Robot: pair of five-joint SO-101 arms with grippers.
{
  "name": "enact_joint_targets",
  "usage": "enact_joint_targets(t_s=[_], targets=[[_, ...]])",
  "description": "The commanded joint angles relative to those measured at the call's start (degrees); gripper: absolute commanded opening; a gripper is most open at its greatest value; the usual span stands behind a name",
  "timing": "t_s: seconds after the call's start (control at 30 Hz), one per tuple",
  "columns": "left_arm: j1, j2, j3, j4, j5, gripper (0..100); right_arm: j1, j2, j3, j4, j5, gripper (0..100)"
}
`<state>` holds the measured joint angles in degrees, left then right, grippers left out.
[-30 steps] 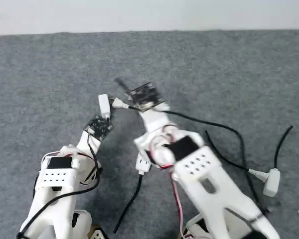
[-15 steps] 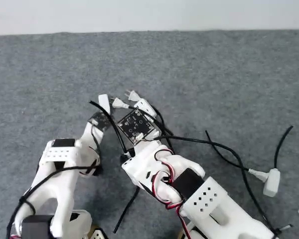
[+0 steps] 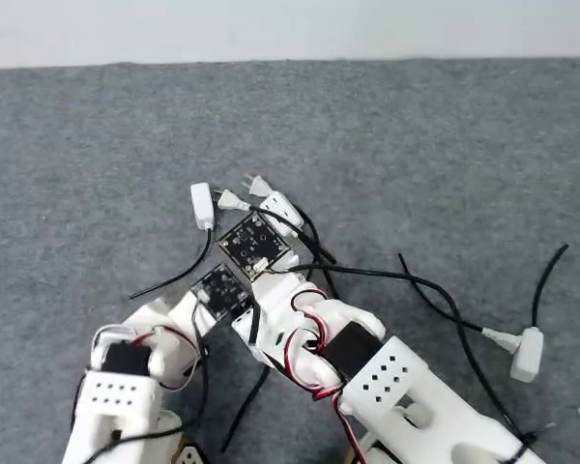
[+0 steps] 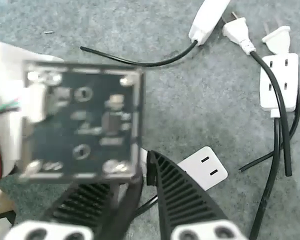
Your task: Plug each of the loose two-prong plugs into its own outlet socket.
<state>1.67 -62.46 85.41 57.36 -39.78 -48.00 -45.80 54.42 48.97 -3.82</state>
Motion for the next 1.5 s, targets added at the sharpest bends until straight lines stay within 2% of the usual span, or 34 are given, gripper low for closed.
enact_joint_targets(t_s=[0.0, 0.1, 0.23, 0.57, 0.7, 0.8, 1.23, 1.47], targets=[[0.53, -7.47, 1.19, 0.62, 2.29, 20, 3.82, 0.4, -2.73, -1.89, -1.23, 0.8], [-0.79, -11.78, 2.51, 0.26, 8.09, 20, 7.96, 0.66, -2.73, -2.42, -3.52, 0.8], [-3.08, -16.35, 4.09, -0.53, 10.64, 20, 11.47, 0.66, -2.81, -2.24, -3.52, 0.8], [-3.52, -19.25, 5.23, -0.44, 11.78, 20, 14.55, 0.92, -3.34, -1.89, -3.52, 0.8], [-3.6, -19.25, 5.23, -0.44, 11.78, 20, 18.07, 6.46, -4.22, -2.51, -3.96, 0.8], [-3.6, -19.25, 5.23, -0.35, 11.78, 20, 18.15, 10.59, -7.12, -0.92, -4.75, 0.8], [-3.6, -19.6, 5.32, 0.44, 11.52, 20, 17.45, 11.56, -7.82, -1.1, -9.32, 0.8], [-3.6, -19.6, 5.32, 0.44, 11.52, 20, 14.55, 11.65, -7.74, -1.01, -11.34, 0.8]])
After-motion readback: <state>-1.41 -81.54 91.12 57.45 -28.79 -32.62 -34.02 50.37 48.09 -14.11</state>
